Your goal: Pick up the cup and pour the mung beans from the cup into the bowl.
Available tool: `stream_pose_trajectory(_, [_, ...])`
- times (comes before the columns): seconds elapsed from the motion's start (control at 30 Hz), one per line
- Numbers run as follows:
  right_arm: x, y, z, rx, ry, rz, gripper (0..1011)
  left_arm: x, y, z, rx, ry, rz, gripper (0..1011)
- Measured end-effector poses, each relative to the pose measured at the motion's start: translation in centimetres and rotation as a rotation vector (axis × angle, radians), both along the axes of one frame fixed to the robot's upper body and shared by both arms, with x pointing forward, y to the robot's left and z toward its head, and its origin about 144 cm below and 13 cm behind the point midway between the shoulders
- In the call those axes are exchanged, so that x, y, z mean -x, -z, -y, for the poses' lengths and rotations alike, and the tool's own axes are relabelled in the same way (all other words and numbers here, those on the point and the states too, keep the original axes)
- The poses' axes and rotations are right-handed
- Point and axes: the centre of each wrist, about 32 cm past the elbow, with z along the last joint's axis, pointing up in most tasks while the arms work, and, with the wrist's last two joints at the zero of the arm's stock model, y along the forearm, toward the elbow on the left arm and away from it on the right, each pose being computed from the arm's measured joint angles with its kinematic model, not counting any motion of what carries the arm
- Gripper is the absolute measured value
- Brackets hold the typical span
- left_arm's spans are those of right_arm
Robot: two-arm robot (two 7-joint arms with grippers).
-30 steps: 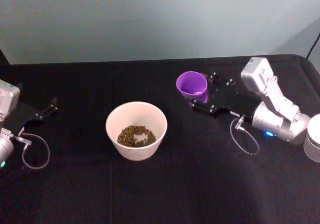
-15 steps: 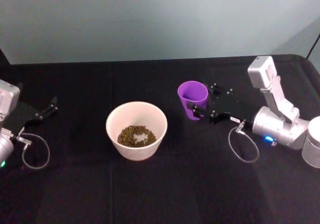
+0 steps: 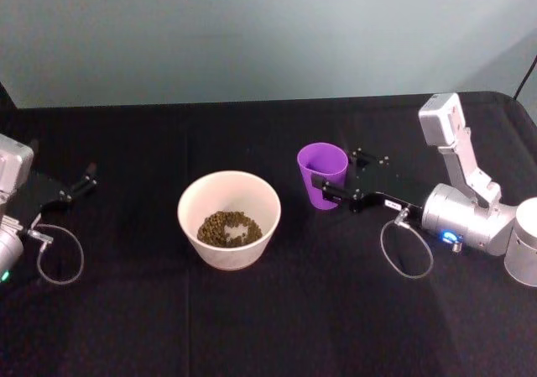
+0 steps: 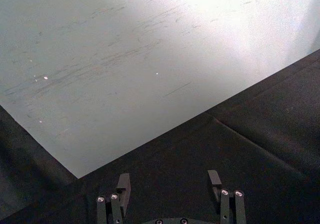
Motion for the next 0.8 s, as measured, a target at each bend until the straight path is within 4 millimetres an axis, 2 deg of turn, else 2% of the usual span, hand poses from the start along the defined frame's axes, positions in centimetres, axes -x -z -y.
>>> stream_pose_trajectory(0.37, [0.0,0.0,0.0,0.003,0.000,0.002,706,0.0,0.0,0.0,0.000,0.000,0.000,1000])
stream_pose_trajectory(0.5, [0.2,-0.4,0.6,-0.051,-0.020,0.039,706,0.0,0.0,0.0,0.000,0.000,0.000,1000])
stream_pose_trajectory(0.8, [1.5,1.1,1.8,-0.111,-0.050,0.071,706,0.0,0.0,0.0,0.000,0.000,0.000,1000])
